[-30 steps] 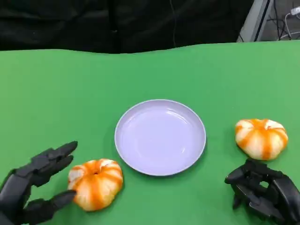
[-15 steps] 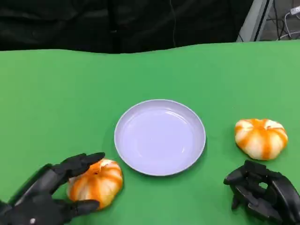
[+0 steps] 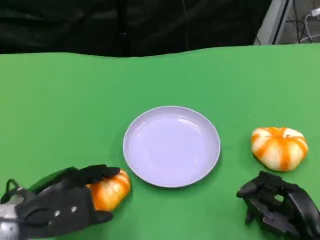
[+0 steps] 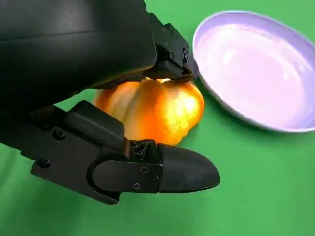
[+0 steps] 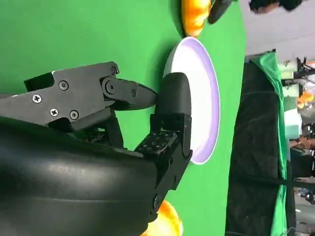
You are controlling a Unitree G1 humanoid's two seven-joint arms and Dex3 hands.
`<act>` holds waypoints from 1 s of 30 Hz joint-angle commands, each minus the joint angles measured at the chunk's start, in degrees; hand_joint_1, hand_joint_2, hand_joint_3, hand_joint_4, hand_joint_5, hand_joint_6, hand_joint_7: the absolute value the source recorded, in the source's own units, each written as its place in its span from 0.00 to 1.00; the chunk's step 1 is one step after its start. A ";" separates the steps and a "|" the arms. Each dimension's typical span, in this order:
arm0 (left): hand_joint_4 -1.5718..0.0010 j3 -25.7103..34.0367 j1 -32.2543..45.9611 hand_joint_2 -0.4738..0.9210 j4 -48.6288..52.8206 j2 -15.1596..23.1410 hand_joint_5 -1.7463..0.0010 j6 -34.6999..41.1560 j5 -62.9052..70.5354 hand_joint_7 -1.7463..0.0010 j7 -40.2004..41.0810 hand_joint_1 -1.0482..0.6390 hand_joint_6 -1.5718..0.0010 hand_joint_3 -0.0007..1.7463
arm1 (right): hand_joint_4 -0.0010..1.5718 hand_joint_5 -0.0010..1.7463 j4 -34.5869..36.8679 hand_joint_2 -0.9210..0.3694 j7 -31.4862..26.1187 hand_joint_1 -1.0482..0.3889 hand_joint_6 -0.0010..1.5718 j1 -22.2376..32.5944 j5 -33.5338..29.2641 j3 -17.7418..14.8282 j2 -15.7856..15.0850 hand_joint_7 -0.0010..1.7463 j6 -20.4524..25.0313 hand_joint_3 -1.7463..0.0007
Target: Grasp the bread from the table and place it into the plate.
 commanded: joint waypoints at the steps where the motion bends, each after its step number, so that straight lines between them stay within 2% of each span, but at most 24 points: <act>1: 0.79 -1.55 0.28 1.00 0.98 1.85 0.99 3.04 0.99 1.00 -1.26 0.00 0.83 0.29 | 0.40 1.00 -0.97 0.00 -0.30 0.56 0.47 0.60 0.39 -0.37 -0.56 0.63 0.27 0.73; 4: 0.79 -1.86 0.22 1.00 0.85 2.08 0.99 3.36 0.76 1.00 -1.11 0.00 0.83 0.30 | 0.40 1.00 -1.05 0.00 -0.31 0.56 0.47 0.64 0.39 -0.36 -0.56 0.64 0.34 0.73; 5: 0.78 -2.41 -0.22 1.00 1.18 2.13 0.99 4.32 0.50 1.00 -2.43 0.04 0.83 0.26 | 0.40 1.00 -1.19 0.00 -0.27 0.56 0.47 0.74 0.52 -0.41 -0.54 0.64 0.54 0.73; 7: 0.76 -3.05 -0.75 1.00 1.60 2.24 0.99 5.45 -0.32 1.00 -4.28 0.24 0.82 0.10 | 0.39 1.00 -1.39 0.00 -0.40 0.56 0.47 0.90 0.48 -0.42 -0.56 0.64 0.61 0.74; 10: 0.74 -3.34 -0.63 1.00 1.28 2.68 0.99 5.52 -1.17 1.00 -4.83 0.36 0.81 0.04 | 0.39 1.00 -1.65 0.00 -0.49 0.56 0.47 1.03 0.44 -0.37 -0.58 0.64 0.71 0.74; 24: 0.73 -4.12 -0.30 0.99 -1.28 5.31 0.99 6.92 -3.02 0.99 -7.22 0.50 0.76 0.00 | 0.39 1.00 -1.99 0.00 -0.42 0.56 0.47 1.20 0.49 -0.33 -0.62 0.63 0.99 0.74; 27: 0.67 -3.92 0.30 0.99 -1.87 4.60 0.97 7.25 -1.61 0.97 -3.94 0.50 0.69 0.00 | 0.38 1.00 -2.00 0.00 -0.89 0.56 0.47 1.24 0.07 -0.25 -0.68 0.63 0.78 0.74; 28: 0.65 -3.80 0.62 0.98 -2.08 4.18 0.85 7.22 -0.69 0.97 -1.95 0.51 0.61 0.00 | 0.38 1.00 -2.01 0.00 -0.82 0.56 0.47 1.23 0.15 -0.24 -0.66 0.63 0.75 0.74; 29: 0.69 -3.62 0.93 0.98 -2.27 3.59 0.67 7.52 0.07 0.96 0.07 0.51 0.55 0.00 | 0.39 1.00 -1.96 0.00 -0.72 0.56 0.47 1.21 0.19 -0.22 -0.68 0.63 0.69 0.74; 30: 0.76 -3.34 1.20 0.98 -2.35 3.00 0.37 7.74 0.38 0.87 1.66 0.52 0.52 0.00 | 0.39 1.00 -1.97 0.00 -0.60 0.56 0.47 1.21 0.31 -0.22 -0.68 0.63 0.77 0.74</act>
